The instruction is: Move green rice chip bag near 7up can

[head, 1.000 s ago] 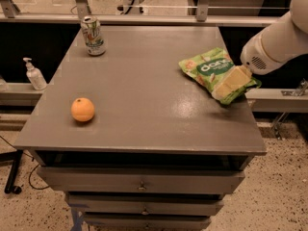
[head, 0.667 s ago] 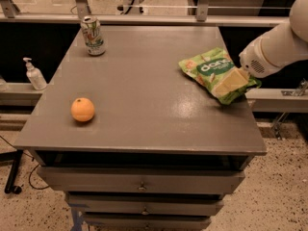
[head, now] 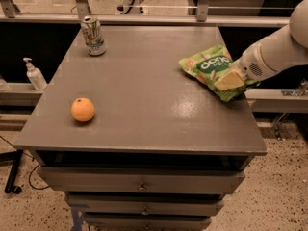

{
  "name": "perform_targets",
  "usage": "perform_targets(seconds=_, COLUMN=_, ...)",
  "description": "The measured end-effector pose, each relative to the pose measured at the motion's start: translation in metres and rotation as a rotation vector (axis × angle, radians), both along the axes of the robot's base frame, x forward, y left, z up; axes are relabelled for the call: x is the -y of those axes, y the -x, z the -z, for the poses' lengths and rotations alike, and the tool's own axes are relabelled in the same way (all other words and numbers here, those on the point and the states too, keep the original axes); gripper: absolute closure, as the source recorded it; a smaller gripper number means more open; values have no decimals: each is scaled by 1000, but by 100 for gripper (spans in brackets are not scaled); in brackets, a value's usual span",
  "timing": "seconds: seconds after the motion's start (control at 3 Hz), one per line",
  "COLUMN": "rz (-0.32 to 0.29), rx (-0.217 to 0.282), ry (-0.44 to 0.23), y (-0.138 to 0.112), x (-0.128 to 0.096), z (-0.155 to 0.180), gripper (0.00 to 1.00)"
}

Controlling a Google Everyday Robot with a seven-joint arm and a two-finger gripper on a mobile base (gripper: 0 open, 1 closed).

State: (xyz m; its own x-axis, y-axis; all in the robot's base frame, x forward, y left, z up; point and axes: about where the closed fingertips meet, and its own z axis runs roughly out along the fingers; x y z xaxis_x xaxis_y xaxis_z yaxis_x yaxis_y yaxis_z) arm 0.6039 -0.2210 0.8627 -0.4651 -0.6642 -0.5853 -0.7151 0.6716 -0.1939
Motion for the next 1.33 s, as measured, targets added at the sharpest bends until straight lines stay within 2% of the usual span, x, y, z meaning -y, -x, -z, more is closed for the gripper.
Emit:
perform_targets(seconds=0.33, rz=-16, rx=0, ry=-25, y=0, x=-10, z=-7, gripper=94)
perform_targets(seconds=0.67, rz=-50, rx=36, ry=-38, y=-13, x=-25, z=-25, gripper=100)
perform_targets(seconds=1.0, rz=-94, rx=133, ry=-57, y=-39, x=-46, z=-66, gripper=100)
perform_targets(seconds=1.33, rz=-95, rx=133, ry=-59, y=-39, x=-47, z=-65, gripper=100)
